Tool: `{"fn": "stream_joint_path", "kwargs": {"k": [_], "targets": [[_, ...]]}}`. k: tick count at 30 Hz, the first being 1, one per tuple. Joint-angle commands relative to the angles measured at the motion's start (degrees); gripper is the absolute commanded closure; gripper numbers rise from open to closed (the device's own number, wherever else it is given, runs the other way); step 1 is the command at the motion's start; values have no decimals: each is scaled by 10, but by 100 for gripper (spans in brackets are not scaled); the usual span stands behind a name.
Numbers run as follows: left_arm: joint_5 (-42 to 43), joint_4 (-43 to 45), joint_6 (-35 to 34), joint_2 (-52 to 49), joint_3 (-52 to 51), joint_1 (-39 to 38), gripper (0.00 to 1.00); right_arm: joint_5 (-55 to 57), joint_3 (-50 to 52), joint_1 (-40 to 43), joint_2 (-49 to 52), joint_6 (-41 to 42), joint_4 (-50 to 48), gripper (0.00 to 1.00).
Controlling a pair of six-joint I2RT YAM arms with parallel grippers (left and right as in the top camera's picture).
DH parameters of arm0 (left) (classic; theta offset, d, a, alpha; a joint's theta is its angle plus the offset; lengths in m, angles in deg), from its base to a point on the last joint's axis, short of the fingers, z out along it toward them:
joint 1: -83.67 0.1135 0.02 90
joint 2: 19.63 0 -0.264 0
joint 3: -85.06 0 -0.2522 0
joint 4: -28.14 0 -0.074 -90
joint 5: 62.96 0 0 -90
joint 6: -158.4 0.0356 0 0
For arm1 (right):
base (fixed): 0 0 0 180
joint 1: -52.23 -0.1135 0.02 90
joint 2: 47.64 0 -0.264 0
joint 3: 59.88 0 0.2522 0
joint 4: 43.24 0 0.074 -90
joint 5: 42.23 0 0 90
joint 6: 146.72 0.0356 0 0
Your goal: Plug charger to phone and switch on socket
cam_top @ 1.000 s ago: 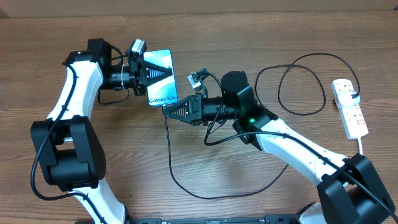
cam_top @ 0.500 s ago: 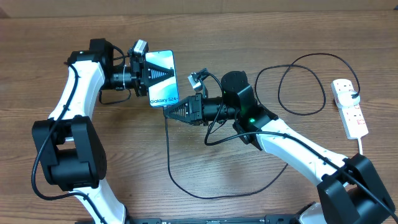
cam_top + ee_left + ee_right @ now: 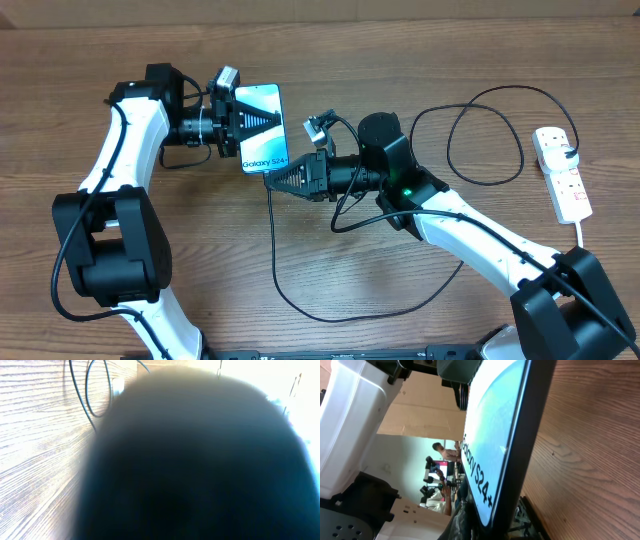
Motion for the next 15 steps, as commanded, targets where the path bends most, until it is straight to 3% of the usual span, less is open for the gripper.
{"fn": "stream_joint_path", "kwargs": {"k": [1,12,13,14,15], "targets": [[-2,-14,10,26,7,-17,96,82,-9,31,-9,0,-11,96],[-4,-35,25,26,7,-17,96,82,-9,31,-9,0,-13,95],[-4,-35,25,26,7,-17,96,82,-9,31,-9,0,-13,79],[-4,-35,25,26,7,-17,96,82,-9,31,-9,0,-13,56],[-4,-35,25,26,7,-17,96,81,-9,31,-9,0,-13,49]]}}
